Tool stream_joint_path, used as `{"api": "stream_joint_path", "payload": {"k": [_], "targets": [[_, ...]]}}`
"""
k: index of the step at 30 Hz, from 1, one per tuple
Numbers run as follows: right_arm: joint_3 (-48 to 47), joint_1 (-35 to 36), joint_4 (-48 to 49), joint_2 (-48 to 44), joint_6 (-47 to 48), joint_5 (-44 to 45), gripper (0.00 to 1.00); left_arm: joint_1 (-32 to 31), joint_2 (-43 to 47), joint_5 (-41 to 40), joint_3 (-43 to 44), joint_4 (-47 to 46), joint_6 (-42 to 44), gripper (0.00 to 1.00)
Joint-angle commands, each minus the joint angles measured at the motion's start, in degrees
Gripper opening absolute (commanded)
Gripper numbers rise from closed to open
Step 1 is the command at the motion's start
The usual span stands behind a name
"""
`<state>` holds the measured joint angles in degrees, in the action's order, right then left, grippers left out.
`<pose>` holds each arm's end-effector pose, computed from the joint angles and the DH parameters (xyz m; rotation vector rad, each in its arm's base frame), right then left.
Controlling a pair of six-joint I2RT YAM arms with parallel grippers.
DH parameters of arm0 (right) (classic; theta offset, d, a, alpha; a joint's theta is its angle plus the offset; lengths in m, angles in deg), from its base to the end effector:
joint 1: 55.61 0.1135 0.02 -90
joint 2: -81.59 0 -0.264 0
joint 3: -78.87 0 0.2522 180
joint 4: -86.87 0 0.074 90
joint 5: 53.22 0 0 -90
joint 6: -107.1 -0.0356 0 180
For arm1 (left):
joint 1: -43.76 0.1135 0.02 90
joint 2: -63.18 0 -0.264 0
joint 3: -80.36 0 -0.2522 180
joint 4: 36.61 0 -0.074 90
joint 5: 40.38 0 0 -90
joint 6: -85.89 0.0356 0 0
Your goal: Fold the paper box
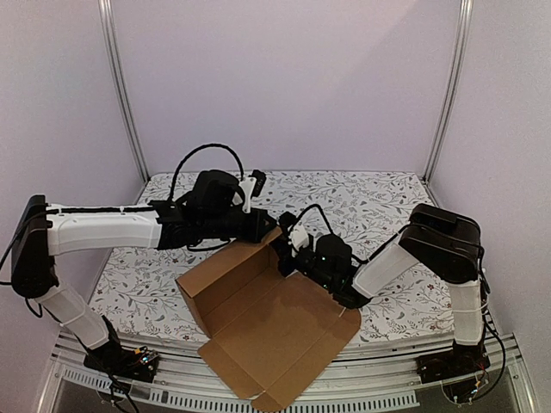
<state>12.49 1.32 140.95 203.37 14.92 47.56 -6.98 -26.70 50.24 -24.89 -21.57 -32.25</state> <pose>0.2300 0.3409 0.1278 -0.6142 1.5120 0.6500 0.2260 -0.2772 0.2566 0.4400 2.1668 -0.8174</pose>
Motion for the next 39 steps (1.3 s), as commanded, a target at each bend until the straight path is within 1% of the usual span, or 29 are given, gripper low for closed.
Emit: {"api": "stream_joint_path", "payload": {"k": [1, 5, 6, 10, 11, 13, 20, 22, 23, 24, 27, 33, 34, 35, 36, 37, 39], "targets": [[-1.8, -0.4, -1.6, 0.6, 0.3, -0.2, 0.00, -0.8, -0.5, -0.4, -2.9, 7.9, -0.3, 0.00], [-1.4, -0.3, -1.7, 1.2, -0.1, -0.9, 0.00, -0.9, -0.4, -0.4, -3.2, 7.6, -0.4, 0.00], [-1.3, -0.3, -1.7, 1.4, -0.3, -0.9, 0.02, -0.9, -0.4, -0.4, -3.2, 7.6, -0.4, 0.00], [0.0, -0.3, -0.9, 1.8, -1.3, -0.9, 0.22, -0.8, -0.4, -0.4, -3.3, 7.5, -0.3, 0.00], [0.3, -0.3, -0.4, 2.1, -1.5, -0.9, 0.26, -0.8, -0.3, -0.4, -3.3, 7.6, -0.3, 0.00], [0.7, -0.3, 0.0, 2.7, -2.3, -0.7, 0.30, -0.9, -0.3, -0.4, -3.3, 7.6, -0.2, 0.00], [1.7, -0.3, 1.7, 5.1, -3.8, 0.2, 0.30, -0.9, -0.4, -0.4, -3.3, 7.4, -0.4, 0.00], [1.9, -0.3, 2.1, 5.6, -3.9, 0.4, 0.29, -0.9, -0.3, -0.4, -3.3, 7.4, -0.5, 0.00], [2.0, -0.3, 2.1, 5.9, -3.9, 0.5, 0.27, -0.9, -0.3, -0.4, -3.3, 7.4, -0.5, 0.00], [2.0, -0.3, 2.2, 6.0, -4.0, 0.5, 0.23, -0.9, -0.3, -0.4, -3.3, 7.4, -0.5, 0.00], [1.7, -0.3, 1.7, 6.1, -3.9, -0.1, 0.00, -0.9, -0.3, -0.4, -3.2, 7.5, -0.5, 0.00], [1.5, -0.2, 1.5, 6.0, -3.9, -0.9, 0.00, -0.9, -0.2, -0.4, -3.5, 7.7, -0.5, 0.00], [1.6, -0.2, 1.4, 5.8, -4.0, -0.9, 0.02, -0.9, 0.0, -0.4, -3.5, 7.7, -0.6, 0.00], [1.8, -0.1, 1.4, 5.8, -4.1, -0.7, 0.08, -0.9, 0.0, -0.4, -3.5, 7.7, -0.6, 0.00], [1.9, 0.0, 1.4, 5.8, -4.1, -0.2, 0.16, -0.9, 0.0, -0.4, -3.5, 7.7, -0.6, 0.00], [2.1, 0.1, 1.5, 5.9, -4.1, 0.1, 0.21, -0.9, 0.1, -0.4, -3.5, 7.6, -0.6, 0.00], [2.4, 0.2, 1.8, 6.2, -4.1, 0.5, 0.25, -0.9, 0.1, -0.4, -3.5, 7.5, -0.7, 0.00]]}}
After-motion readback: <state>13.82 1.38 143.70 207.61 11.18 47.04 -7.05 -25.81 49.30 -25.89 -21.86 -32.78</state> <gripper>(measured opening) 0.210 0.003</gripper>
